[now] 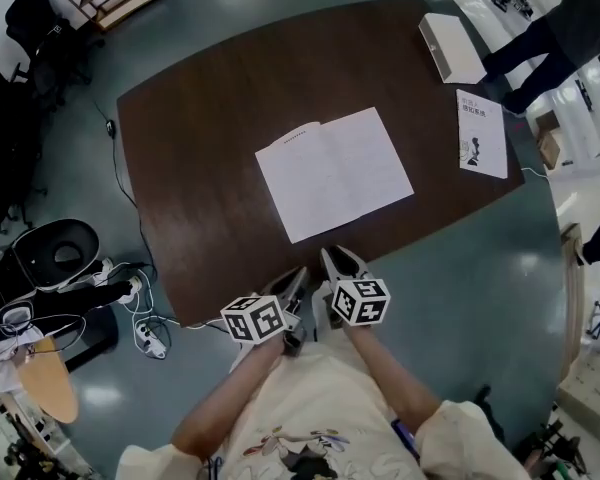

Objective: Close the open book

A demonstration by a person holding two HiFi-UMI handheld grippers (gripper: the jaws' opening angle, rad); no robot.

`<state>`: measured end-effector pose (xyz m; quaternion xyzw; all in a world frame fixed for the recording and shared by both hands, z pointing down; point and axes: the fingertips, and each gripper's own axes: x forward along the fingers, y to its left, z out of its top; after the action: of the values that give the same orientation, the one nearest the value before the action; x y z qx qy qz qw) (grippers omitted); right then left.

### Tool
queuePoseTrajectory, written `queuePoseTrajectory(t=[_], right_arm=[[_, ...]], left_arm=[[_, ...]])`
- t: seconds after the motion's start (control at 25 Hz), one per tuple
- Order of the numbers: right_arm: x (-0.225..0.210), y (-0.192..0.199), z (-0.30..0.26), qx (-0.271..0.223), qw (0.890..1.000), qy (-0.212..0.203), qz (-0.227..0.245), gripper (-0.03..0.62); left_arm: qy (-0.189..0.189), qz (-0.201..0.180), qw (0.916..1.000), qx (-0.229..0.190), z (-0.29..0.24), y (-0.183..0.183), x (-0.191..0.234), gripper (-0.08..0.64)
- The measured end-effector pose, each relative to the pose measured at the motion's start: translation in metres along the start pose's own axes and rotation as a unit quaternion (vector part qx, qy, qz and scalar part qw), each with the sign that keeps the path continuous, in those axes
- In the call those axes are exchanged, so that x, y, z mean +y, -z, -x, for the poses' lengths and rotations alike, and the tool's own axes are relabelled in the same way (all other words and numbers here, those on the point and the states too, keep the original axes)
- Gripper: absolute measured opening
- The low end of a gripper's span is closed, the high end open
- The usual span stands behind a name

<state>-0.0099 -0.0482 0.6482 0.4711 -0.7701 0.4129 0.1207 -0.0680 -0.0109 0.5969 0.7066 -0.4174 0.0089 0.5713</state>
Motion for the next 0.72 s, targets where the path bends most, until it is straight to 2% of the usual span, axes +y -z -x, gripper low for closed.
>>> queuePoseTrajectory(t=[0.24,0.44,0.72], right_arm=[[-0.016,0.006,-0.022,-0.004,0.998,0.003,-0.070,0.097],[-0.025,0.015,-0.042,0.013,0.993,-0.005,-0.113,0.110],[-0.019,0.015,-0.064,0.019,0.983,-0.025,-0.181,0.163]], left_arm=[[-0.013,0.007,0.9999,-0.003,0.008,0.002,0.009,0.005],[-0.027,0.013,0.9995,-0.007,0.011,0.001,0.014,0.005],[-0.044,0.018,0.9987,-0.016,0.027,-0.004,0.023,0.005]])
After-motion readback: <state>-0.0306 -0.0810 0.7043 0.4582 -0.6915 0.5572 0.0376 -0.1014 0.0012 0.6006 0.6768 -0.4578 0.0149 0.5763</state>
